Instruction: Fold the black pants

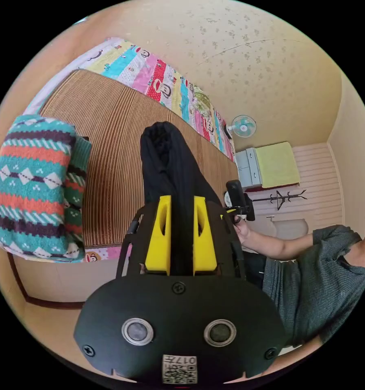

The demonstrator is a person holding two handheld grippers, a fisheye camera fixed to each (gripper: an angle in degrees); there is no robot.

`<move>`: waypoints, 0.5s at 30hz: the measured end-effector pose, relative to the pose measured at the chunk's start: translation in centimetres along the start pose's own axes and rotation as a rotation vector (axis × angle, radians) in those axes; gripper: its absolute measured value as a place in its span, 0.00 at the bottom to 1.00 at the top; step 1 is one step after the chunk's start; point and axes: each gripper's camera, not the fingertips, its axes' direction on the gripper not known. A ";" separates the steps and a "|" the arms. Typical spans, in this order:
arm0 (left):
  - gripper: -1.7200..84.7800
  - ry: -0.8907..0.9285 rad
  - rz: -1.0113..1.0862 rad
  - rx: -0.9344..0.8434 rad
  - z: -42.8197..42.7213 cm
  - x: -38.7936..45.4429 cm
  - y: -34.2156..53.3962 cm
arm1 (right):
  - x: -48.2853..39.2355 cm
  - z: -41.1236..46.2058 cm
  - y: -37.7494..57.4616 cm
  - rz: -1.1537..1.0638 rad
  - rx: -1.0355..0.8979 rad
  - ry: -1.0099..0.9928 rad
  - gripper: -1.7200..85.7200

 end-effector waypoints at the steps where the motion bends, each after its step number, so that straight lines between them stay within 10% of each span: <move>1: 0.12 -0.066 0.019 0.037 -4.1 0.9 0.0 | -1.1 1.3 -1.2 -0.021 -0.008 -0.006 0.12; 9: 0.16 -0.520 -0.098 0.194 -16.4 -4.9 -2.0 | -4.7 19.2 -17.4 -0.058 -0.017 0.141 0.16; 15: 0.20 -0.567 -0.618 0.141 -9.3 -20.4 1.5 | 2.0 27.7 -20.3 0.078 -0.187 0.318 0.16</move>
